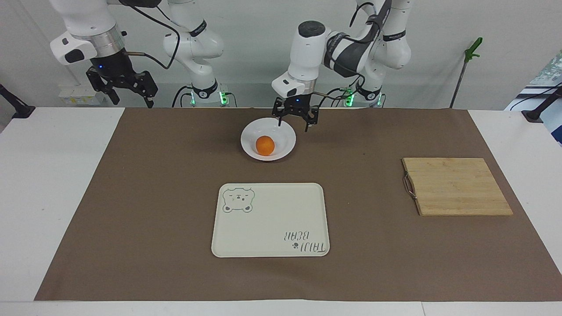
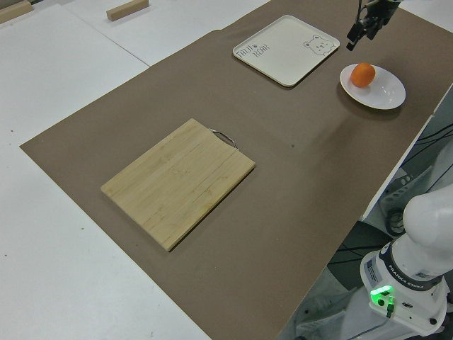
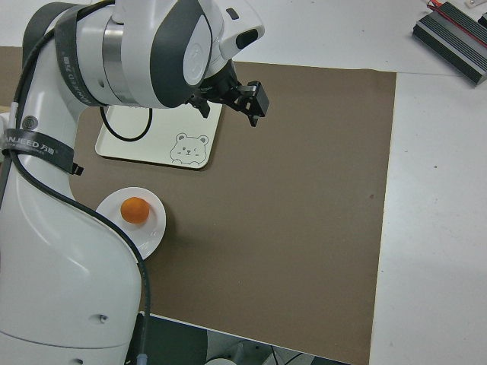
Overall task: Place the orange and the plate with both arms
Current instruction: 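Release the orange onto the plate and withdraw the left gripper, then reach the right gripper to the plate rim and grip it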
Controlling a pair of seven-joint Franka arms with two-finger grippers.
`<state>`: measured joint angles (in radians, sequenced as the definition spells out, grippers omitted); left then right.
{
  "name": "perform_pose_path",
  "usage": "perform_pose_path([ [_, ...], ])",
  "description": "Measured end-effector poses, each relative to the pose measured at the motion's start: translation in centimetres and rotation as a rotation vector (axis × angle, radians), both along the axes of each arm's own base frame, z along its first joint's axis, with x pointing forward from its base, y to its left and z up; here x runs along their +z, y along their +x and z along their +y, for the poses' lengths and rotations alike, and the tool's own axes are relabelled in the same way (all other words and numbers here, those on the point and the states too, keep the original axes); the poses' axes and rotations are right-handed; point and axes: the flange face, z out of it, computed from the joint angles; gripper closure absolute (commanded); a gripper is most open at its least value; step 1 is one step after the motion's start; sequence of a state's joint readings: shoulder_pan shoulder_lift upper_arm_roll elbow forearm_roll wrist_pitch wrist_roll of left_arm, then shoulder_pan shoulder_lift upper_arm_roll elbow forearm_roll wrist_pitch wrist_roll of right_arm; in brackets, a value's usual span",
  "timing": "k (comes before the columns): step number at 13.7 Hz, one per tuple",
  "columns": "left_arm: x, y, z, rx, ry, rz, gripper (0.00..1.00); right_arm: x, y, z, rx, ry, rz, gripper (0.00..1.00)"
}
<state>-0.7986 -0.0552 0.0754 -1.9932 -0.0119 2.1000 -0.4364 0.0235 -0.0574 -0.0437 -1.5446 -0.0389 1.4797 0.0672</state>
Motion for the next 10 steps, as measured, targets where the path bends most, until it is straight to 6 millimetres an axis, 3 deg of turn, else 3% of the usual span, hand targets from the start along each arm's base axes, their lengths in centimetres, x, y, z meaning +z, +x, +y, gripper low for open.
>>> perform_pose_path([
  [3, 5.1, 5.3, 10.4, -0.032, 0.02, -0.031, 0.0, -1.0, -0.2, 0.8, 0.013, 0.058, 0.029, 0.0],
  [6, 9.0, 9.9, 21.0, -0.086, 0.056, -0.068, 0.0, -4.4, -0.4, 0.9, 0.017, 0.138, 0.08, 0.0],
  [10, 13.9, 11.7, 34.1, -0.069, 0.097, -0.076, 0.0, -10.5, -0.5, 1.1, 0.046, 0.273, 0.132, 0.0],
])
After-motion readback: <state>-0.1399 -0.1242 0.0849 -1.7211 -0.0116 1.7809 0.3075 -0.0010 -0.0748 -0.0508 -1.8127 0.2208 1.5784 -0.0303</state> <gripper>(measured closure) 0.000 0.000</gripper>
